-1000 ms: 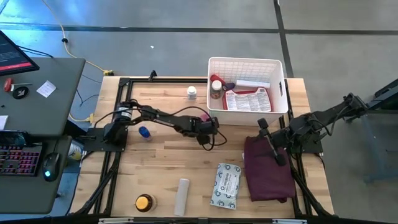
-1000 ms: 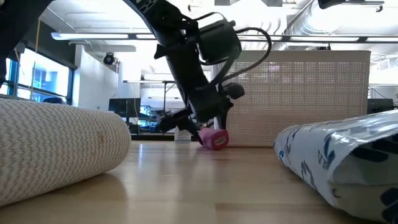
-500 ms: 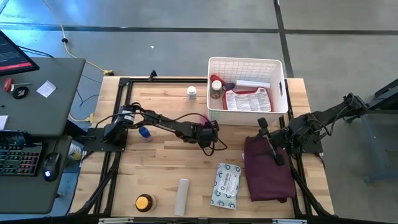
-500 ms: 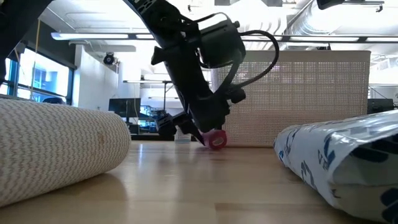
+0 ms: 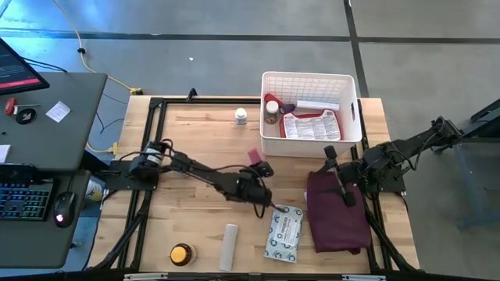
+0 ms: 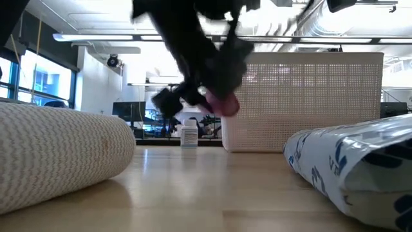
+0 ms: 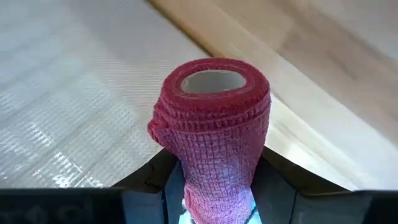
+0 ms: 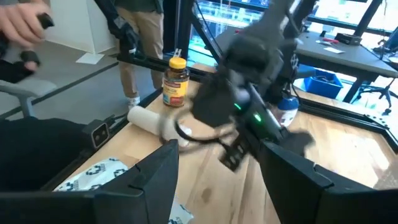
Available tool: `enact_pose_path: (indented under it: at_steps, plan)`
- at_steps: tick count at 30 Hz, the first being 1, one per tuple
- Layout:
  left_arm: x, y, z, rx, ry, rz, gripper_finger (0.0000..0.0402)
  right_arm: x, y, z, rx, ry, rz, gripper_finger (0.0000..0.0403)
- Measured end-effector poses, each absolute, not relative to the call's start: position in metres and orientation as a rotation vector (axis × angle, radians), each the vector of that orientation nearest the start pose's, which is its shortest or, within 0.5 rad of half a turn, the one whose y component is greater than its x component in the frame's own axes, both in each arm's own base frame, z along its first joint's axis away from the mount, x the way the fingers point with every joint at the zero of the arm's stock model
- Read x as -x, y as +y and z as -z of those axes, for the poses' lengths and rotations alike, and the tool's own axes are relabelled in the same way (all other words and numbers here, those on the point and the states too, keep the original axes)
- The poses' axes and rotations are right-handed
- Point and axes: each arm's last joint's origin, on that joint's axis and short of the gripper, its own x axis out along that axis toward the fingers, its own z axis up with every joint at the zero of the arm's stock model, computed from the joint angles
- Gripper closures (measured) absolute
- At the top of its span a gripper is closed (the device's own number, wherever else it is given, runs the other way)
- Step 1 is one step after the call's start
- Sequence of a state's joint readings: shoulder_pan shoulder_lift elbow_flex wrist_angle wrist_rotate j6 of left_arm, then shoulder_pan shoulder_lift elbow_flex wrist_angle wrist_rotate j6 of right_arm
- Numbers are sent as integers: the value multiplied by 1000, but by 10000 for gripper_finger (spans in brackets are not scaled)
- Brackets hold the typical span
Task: Pick & place medical supplies in basket/bin
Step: Put the pink bandage into the white container
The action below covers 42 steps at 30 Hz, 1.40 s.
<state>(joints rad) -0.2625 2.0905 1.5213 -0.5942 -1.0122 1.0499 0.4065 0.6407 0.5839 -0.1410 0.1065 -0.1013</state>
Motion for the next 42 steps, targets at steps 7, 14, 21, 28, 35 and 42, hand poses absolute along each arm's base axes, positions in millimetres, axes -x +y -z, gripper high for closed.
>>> enact_pose_path:
  at_steps: [7, 14, 21, 28, 35, 42]
  plan:
    - [-419, -129, -245, -1428, 1051, -242, 214, -141, 57, -292, 142, 139, -308, 192]
    - [-424, -113, -348, -1100, 782, -324, 214, -141, 58, -295, 136, 112, -310, 192]
    - [-429, -17, -424, -721, 559, -314, 213, -142, 58, -297, 131, 91, -315, 192]
    - [-434, 102, -420, -512, 446, -375, 213, -146, 60, -292, 137, 127, -321, 192]
    - [-443, 194, -374, -342, 468, -378, 213, -148, 63, -290, 126, 145, -321, 192]
    - [-460, 232, -322, -278, 495, -341, 213, -161, 69, -278, 124, 227, -299, 192]
